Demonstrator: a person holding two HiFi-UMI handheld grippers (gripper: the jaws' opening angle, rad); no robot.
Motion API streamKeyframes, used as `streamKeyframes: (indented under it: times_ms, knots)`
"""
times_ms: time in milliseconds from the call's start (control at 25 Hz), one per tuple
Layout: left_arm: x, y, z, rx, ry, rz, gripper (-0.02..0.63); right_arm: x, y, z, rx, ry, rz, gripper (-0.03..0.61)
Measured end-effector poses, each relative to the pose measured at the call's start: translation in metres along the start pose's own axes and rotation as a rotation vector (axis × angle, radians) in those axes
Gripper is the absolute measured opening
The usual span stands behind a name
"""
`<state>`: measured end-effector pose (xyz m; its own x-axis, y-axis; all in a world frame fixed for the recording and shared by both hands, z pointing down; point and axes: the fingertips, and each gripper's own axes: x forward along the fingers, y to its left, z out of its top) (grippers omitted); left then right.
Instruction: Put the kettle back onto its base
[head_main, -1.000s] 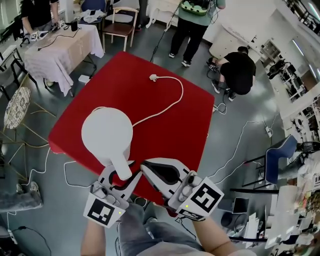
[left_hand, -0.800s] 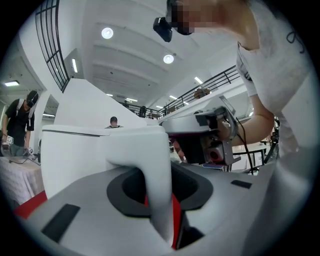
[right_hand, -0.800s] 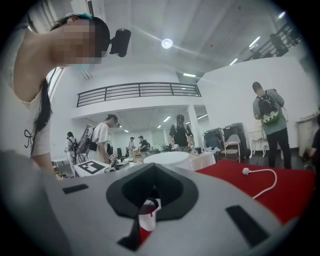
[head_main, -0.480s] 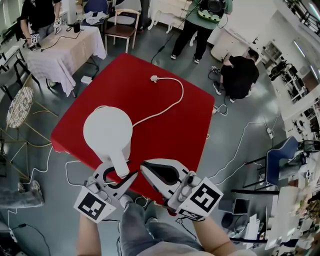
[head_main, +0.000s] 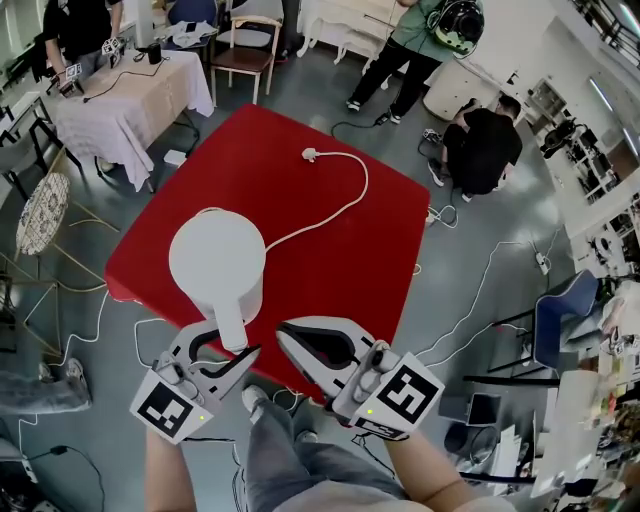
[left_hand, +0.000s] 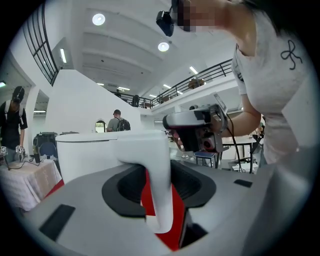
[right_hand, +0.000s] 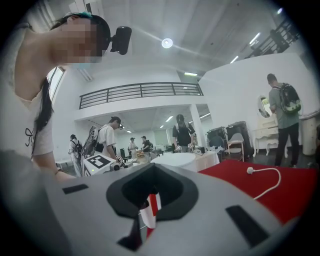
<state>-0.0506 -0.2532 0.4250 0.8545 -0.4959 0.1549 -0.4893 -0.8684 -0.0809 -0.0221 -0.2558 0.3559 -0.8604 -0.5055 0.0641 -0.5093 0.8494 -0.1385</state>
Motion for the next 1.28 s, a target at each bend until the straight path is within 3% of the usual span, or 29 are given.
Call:
streamKeyframes:
  times_ms: [280, 400, 600, 880, 1000, 1280]
  knots:
    - [-0.03, 0.007, 0.001, -0.023, 0.004, 0.069, 0.155, 0.001, 0.005, 0.002, 0.004, -0.003, 0.011, 0.008]
    - [-0.048, 0.009, 0.016, -0.078, -0.051, 0.147, 0.149, -0.003, 0.008, 0.004, 0.004, -0.011, 0.019, 0.008]
    - [-0.063, -0.001, 0.043, -0.066, -0.104, 0.219, 0.035, -0.012, 0.023, 0.008, -0.001, -0.024, 0.045, 0.008]
    - [-0.075, -0.04, 0.081, -0.05, -0.127, 0.308, 0.011, -0.039, 0.062, 0.019, -0.018, -0.046, 0.084, 0.008]
    - [-0.078, -0.067, 0.095, -0.08, -0.107, 0.337, 0.011, -0.058, 0.081, 0.022, -0.036, -0.048, 0.093, 0.008]
    - [-0.093, -0.131, 0.126, -0.066, -0.095, 0.417, 0.011, -0.097, 0.13, 0.025, -0.08, -0.038, 0.131, 0.008]
